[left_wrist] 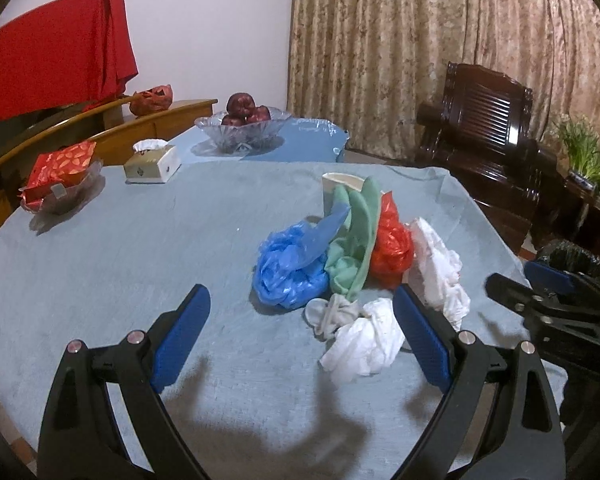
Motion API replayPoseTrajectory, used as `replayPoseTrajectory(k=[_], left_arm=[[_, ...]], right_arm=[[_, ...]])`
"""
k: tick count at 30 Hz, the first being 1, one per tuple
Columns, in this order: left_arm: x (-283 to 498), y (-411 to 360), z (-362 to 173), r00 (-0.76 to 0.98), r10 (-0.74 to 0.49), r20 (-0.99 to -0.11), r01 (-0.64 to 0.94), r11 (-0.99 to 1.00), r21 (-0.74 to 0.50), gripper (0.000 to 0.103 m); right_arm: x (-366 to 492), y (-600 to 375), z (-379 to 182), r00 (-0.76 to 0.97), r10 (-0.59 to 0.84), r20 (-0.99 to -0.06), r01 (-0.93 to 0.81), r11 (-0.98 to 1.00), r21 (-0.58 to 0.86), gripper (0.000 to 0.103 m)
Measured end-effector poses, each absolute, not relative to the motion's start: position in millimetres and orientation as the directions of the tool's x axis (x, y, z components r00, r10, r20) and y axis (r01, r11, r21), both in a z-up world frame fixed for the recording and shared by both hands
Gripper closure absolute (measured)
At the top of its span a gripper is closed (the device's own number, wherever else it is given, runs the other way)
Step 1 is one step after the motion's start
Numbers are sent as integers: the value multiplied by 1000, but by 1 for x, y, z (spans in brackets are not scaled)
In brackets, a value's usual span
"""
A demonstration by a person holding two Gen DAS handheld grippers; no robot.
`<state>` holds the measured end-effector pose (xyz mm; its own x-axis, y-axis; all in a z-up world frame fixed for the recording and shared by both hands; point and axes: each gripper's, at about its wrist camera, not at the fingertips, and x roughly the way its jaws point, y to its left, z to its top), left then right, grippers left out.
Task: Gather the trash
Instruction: 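Grasp the white tissue with the right gripper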
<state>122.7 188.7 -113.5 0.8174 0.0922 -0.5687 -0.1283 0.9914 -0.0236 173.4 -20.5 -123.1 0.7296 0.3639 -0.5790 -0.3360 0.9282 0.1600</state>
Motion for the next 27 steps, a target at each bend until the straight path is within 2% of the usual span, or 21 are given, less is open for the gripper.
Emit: replayPoseTrajectory(k=[10,16,20,27], left_arm=[[130,196,-125,806,95,-584,-136,990,-27,13],[134,199,-130,801,93,-592,-138,990,-31,13],[135,197,-131,798,89,-596,-136,990,-34,13],[138,183,-137,791,65,-608,-113,993,-40,13]], right_arm=[[196,11,-142,685,376,-624,-363,919,156,46],[204,18,-149,656,385,-649,-375,913,163,63],[203,16,-153,644,403,-650,-382,906,182,80],[190,2,-144,650,434,-624,-390,895,217,83]])
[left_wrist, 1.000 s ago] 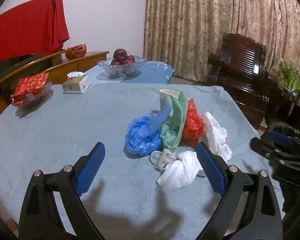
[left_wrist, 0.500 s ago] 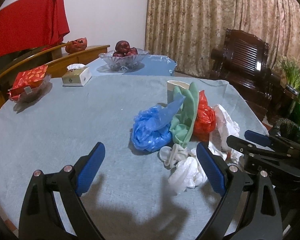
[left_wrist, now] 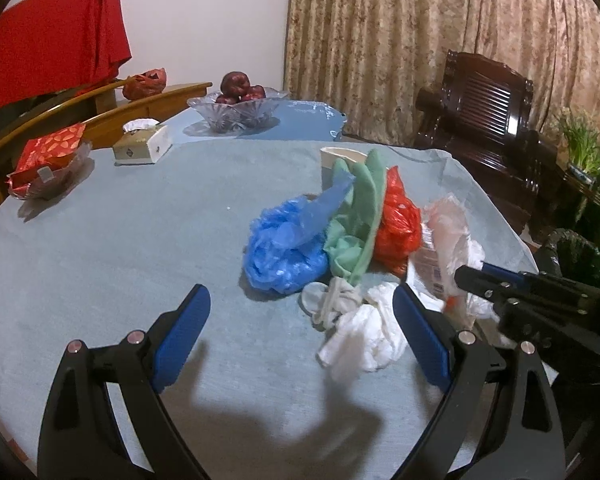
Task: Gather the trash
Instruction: 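Grasp the white tissue with the right gripper, then grasp white tissues with the left gripper while the right carries its tissue toward the bin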
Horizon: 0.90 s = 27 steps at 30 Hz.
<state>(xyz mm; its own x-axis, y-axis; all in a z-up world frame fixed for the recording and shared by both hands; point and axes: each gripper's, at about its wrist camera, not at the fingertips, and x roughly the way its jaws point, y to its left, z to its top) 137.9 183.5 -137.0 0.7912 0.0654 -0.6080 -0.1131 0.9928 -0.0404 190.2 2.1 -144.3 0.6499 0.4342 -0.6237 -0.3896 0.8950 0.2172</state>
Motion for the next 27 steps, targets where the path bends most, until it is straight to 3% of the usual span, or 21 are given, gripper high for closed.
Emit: replayPoseTrajectory(k=[7,17,24,27], left_arm=[[141,163,-147,782,39,-622,-77,996,-34,14],[154,145,-165,747,27,-665,-62,998,-29,30],[161,139,-172,718,-8,-696,-29,999,-41,71],[159,140,-172,718,-13,-696,-27,998,-48,79]], right_arm=[[173,-21,-132,673,424,-607,-375,902,214,83],[165,-40,-141,668,397,-630,-346,914,210,83],[162,-42,-143,662,404,-631,-349,912,217,83],[160,-43,-143,661,406,-631,-350,911,220,83]])
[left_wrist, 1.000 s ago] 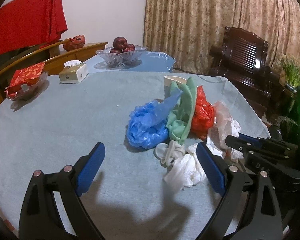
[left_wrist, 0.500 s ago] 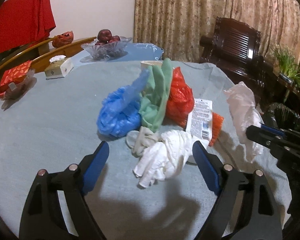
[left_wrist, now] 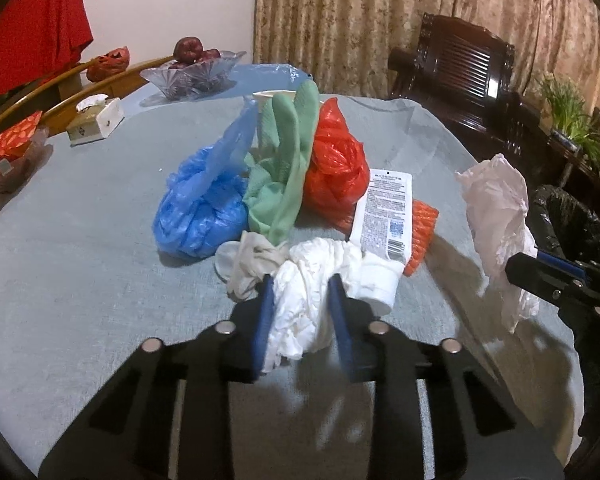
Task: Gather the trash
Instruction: 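Grasp white tissues with the left gripper while the right carries its tissue toward the bin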
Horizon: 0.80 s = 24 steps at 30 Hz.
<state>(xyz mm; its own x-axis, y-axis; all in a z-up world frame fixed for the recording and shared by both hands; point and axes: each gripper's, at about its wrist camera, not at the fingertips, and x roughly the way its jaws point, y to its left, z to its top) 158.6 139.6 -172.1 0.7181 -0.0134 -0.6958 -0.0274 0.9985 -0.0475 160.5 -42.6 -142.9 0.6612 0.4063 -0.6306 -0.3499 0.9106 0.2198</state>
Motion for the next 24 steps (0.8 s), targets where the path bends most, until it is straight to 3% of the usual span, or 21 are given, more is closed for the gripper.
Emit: replayPoseTrajectory(k=[6,24], left_arm=[[149,139,-164,730,-21,-683,-31,998,-64,84],[124,118,-115,795,-44,-605,9,998,-61,85]], right_arm=[[158,-45,-139,666,411,-622,-354,908,222,83],[137,-64,-110,701,424,-573,-364,904,223,83]])
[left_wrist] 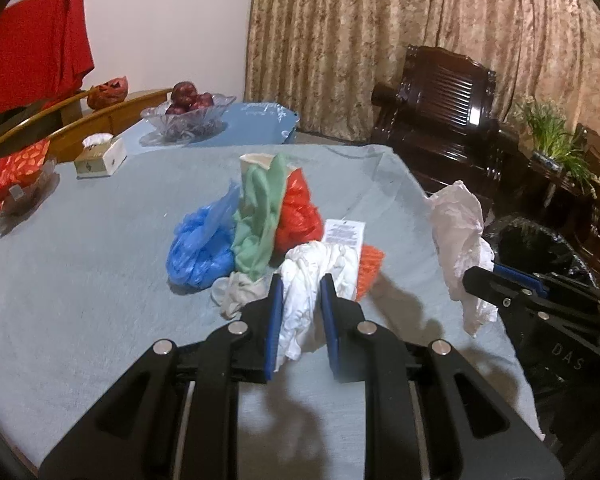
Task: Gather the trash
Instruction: 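Carry both tissues over the black bin and open both grippers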
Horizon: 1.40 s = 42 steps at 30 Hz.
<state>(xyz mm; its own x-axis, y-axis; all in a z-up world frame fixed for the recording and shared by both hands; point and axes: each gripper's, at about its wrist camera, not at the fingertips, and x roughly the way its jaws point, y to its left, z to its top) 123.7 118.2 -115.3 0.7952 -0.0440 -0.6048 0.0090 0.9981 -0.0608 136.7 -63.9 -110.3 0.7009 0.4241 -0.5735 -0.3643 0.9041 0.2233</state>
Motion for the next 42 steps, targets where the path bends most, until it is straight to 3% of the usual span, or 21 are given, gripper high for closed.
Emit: replayPoseTrajectory(k=[18,42], left_arm=[[116,57,-83,823,-145,-549,133,989,-62,85],[121,-68,-71,782,-353,-514,358,929,-92,85]], right_arm=[[106,-122,-77,781,369,-504,-292,929,226,83],[74,-243,-58,863,122,-491,-40,984,173,83]])
